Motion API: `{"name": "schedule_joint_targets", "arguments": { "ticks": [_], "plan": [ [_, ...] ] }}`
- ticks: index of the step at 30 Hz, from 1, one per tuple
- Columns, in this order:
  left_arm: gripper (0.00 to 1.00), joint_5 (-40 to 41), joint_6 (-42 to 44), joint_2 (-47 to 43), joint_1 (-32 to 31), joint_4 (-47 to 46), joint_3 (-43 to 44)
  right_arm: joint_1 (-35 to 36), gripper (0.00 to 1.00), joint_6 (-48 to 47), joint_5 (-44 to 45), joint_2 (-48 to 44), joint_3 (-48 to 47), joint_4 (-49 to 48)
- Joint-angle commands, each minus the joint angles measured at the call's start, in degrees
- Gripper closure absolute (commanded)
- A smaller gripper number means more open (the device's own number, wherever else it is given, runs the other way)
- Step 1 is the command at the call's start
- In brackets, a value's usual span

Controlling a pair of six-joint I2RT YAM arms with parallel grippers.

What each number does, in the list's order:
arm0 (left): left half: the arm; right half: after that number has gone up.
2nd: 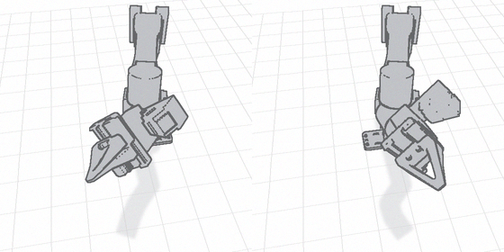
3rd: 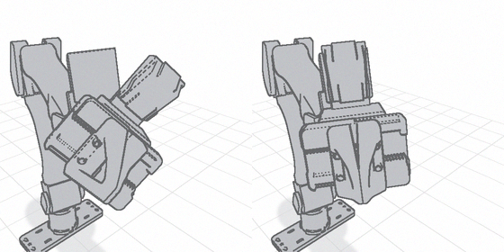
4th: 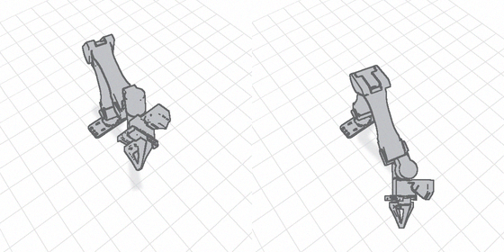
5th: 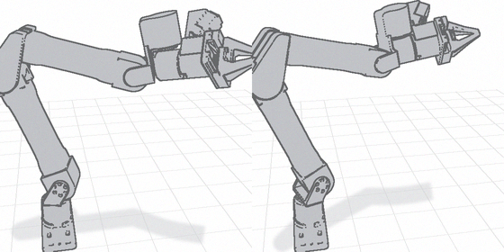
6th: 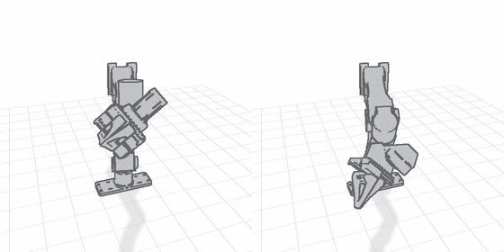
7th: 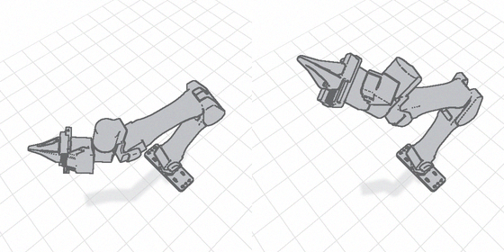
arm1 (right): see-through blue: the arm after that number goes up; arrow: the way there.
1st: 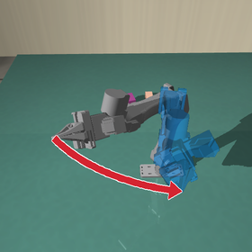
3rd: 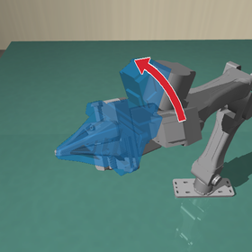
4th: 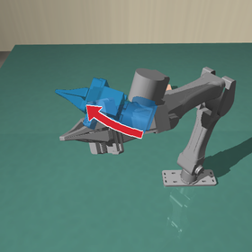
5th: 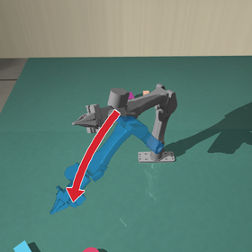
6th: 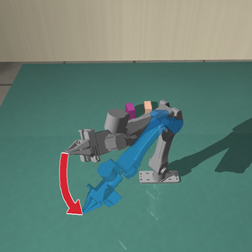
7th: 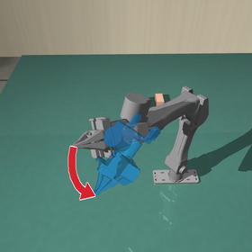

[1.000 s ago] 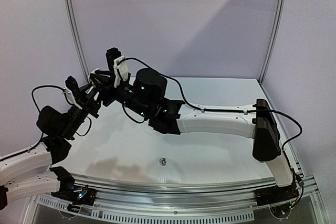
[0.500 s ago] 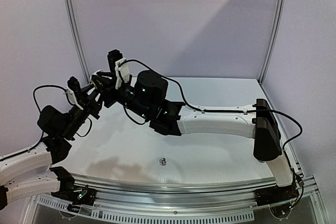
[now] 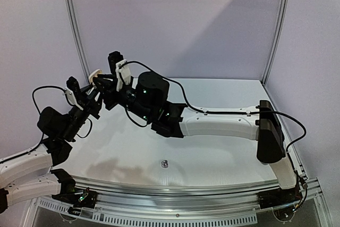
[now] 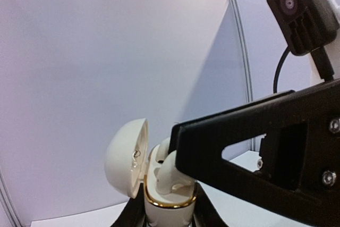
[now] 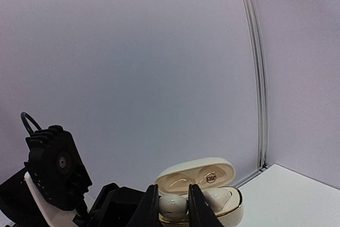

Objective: Insert the wireless bluetooth earbuds into the charging case
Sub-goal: Insert the left earbud into the left side groove of the charging case.

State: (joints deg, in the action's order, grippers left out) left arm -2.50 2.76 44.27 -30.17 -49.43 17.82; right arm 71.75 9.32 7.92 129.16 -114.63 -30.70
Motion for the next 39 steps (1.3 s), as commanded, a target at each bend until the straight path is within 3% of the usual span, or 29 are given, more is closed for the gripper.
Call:
{"name": "schedule_joint_targets", "arguments": {
  "ticks": [1, 17, 39],
  "plan": [
    [1.00, -1.64, -0.39, -0.30, 0.38, -3.18, 1.30, 0.32, 0.82, -0.48, 0.51, -1.28, -1.25, 3.89],
    [1.00, -5.86, -4.76, -1.41, 0.46, 1.00, 1.67, -0.28, 0.75, -1.09, 4.80, -2.11, -2.40, 8.08],
    [1.00, -6.13, -8.27, -1.64, 0.89, 6.35, 2.72, -0.60, 0.64, -3.73, 3.28, -5.45, -1.70, 10.01]
  ]
}}
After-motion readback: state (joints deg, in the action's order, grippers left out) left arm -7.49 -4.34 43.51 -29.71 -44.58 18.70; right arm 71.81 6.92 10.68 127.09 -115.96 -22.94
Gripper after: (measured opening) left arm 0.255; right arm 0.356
